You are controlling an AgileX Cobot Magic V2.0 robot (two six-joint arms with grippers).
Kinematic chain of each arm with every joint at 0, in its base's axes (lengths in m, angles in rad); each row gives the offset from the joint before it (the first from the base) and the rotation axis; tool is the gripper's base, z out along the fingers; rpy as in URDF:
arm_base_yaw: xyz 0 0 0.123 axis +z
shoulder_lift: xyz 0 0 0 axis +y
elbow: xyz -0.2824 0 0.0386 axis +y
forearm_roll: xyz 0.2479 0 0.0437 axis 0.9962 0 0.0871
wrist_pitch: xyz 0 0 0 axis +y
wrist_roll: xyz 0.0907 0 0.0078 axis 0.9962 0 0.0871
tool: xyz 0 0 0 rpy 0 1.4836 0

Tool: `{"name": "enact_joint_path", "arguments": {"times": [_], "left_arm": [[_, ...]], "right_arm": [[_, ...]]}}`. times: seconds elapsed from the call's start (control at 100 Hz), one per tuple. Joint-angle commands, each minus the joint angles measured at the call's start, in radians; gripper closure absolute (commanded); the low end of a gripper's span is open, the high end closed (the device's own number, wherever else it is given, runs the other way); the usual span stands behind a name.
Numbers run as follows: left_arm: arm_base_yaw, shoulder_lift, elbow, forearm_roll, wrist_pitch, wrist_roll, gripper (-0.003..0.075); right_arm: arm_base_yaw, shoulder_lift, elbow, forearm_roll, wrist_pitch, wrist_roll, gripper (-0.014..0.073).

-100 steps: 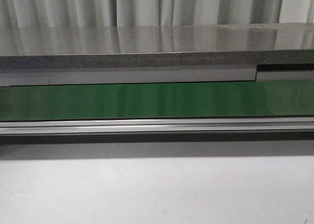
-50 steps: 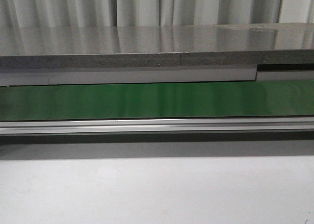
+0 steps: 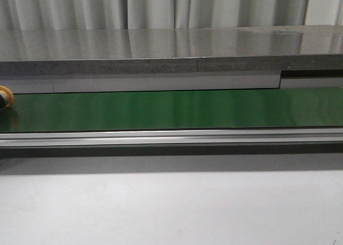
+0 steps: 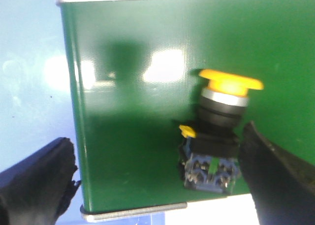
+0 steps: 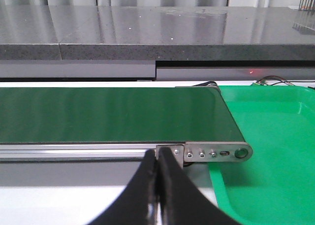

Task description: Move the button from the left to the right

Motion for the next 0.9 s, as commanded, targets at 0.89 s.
{"name": "enact_joint_path", "arguments": {"times": [0.89], "left_arm": [[-0.007,-0.967,0.685,-0.069,-0.649,0.063,0.0078]], "right_arm": [[-0.007,-0.012,-0.017,-0.009,-0.086,-0.001,0.0662]]}}
